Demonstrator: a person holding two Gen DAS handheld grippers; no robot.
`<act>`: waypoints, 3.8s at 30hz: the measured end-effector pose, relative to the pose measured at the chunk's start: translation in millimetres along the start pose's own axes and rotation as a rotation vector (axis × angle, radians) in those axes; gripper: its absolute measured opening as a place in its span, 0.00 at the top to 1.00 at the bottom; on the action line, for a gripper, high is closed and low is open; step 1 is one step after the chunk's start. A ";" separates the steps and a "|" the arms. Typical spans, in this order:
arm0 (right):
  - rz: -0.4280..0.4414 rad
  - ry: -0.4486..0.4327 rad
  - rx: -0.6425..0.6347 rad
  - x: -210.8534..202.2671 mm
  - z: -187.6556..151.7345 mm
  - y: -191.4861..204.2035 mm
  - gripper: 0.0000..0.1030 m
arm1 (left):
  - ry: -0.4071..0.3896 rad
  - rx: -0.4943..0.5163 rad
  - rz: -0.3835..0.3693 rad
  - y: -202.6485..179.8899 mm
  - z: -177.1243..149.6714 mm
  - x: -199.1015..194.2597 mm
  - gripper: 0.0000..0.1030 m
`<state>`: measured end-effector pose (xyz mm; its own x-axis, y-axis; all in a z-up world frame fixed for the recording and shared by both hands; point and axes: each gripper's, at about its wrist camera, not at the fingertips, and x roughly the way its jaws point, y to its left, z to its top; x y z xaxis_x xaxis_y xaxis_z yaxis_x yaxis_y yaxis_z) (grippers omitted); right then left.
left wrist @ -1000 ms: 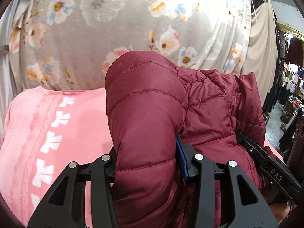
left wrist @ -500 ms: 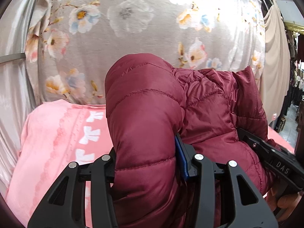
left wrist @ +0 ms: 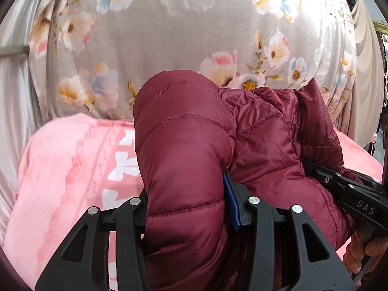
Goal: Fold large clothes
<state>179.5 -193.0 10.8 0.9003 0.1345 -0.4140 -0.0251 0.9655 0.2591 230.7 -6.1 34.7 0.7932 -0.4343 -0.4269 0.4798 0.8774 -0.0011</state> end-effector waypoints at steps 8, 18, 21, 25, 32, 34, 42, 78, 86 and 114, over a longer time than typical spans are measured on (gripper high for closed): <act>-0.006 0.098 0.007 60.7 -22.0 -12.7 0.81 | 0.085 -0.054 -0.012 24.2 -29.9 58.1 0.59; 0.001 0.194 0.102 94.9 -48.0 -41.0 0.77 | 0.147 -0.033 0.031 28.9 -57.5 95.1 0.48; -0.005 0.237 0.128 104.2 -49.6 -46.7 0.68 | 0.189 -0.065 0.039 35.4 -60.7 103.8 0.42; -0.046 0.271 0.150 101.1 -49.3 -52.3 0.56 | 0.234 -0.145 0.039 48.4 -63.7 106.2 0.31; -0.203 0.213 0.113 33.2 -36.3 -51.0 0.44 | 0.298 -0.171 0.143 49.9 -53.6 61.8 0.23; -0.225 0.191 0.063 18.3 -27.5 -36.3 0.51 | 0.313 -0.188 0.182 47.4 -41.7 45.7 0.23; -0.238 0.242 -0.149 29.8 -31.1 31.8 0.82 | 0.321 -0.161 0.236 13.0 -19.3 21.2 0.15; -0.292 0.329 -0.118 69.5 -86.5 4.0 0.95 | 0.342 -0.095 0.374 -14.5 -91.3 68.8 0.04; -0.280 0.332 -0.111 70.3 -85.2 2.0 0.94 | 0.332 -0.088 0.387 -16.6 -92.7 69.1 0.04; -0.321 0.269 -0.019 -50.8 -131.7 5.0 0.37 | 0.339 -0.109 0.350 -53.9 -138.2 -31.5 0.05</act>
<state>76.3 -165.7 -81.8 0.7183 -0.1234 -0.6847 0.2282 0.9715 0.0642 128.0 -11.5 -76.8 0.7243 -0.0352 -0.6886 0.1507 0.9826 0.1083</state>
